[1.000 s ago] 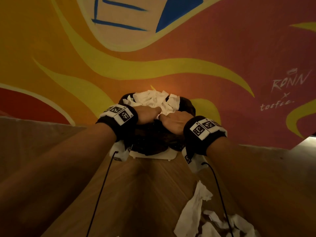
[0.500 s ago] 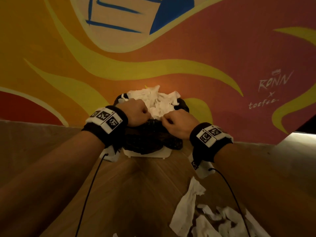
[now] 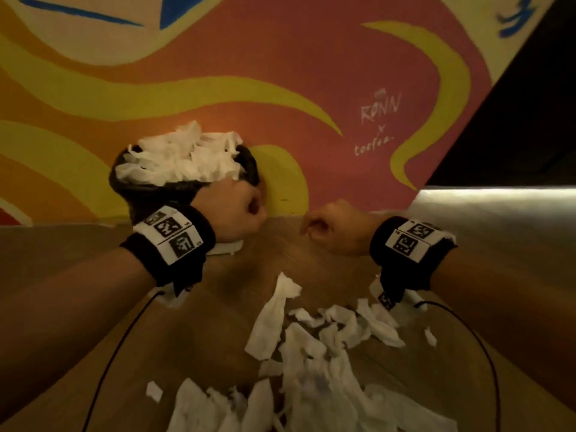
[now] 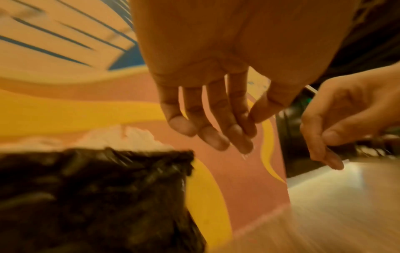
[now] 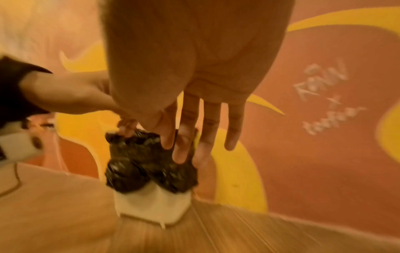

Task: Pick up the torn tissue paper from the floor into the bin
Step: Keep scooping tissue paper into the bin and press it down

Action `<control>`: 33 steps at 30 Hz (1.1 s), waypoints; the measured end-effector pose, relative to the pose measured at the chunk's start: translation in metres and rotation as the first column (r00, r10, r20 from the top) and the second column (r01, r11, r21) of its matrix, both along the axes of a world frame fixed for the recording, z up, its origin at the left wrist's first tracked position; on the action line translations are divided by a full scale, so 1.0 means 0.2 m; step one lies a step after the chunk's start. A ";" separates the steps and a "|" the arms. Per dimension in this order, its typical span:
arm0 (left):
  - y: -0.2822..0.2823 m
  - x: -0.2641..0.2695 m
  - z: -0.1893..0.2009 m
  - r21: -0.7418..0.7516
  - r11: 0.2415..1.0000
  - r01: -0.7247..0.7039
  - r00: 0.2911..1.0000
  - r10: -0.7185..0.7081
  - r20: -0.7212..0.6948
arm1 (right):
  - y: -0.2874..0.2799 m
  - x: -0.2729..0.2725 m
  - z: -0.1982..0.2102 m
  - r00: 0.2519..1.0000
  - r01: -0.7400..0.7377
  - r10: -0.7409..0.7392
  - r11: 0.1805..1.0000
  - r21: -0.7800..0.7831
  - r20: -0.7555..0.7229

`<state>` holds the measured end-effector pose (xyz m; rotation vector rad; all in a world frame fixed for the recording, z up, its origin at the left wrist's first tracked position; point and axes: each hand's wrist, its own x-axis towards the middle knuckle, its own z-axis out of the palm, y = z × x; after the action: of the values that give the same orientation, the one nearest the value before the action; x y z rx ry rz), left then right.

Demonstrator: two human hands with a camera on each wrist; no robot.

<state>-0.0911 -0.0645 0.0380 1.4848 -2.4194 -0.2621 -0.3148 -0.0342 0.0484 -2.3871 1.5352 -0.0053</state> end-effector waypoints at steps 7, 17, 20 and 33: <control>0.26 -0.34 -0.35 0.420 0.906 0.055 0.863 -0.255 0.437 | 0.21 -0.55 -0.30 0.949 0.264 -0.209 0.936 0.232 -0.234; 0.29 -0.50 -0.78 0.609 0.793 -0.017 0.931 -0.209 0.298 | 0.17 -0.93 -0.74 0.859 0.508 -0.460 0.817 0.273 -0.224; 0.26 -0.56 -0.81 0.624 0.780 -0.046 0.932 -0.191 0.308 | 0.11 -1.02 -0.82 0.846 0.527 -0.471 0.806 0.267 -0.249; 0.30 -0.55 -0.91 0.595 0.769 -0.234 0.958 0.080 0.274 | 0.13 -0.93 -1.06 0.899 0.435 -0.416 0.887 0.154 -0.139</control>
<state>-0.2010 -0.0050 -0.1444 2.0858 -2.4874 -0.9874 -0.5000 -0.0079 -0.1630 -1.8946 1.9877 0.1568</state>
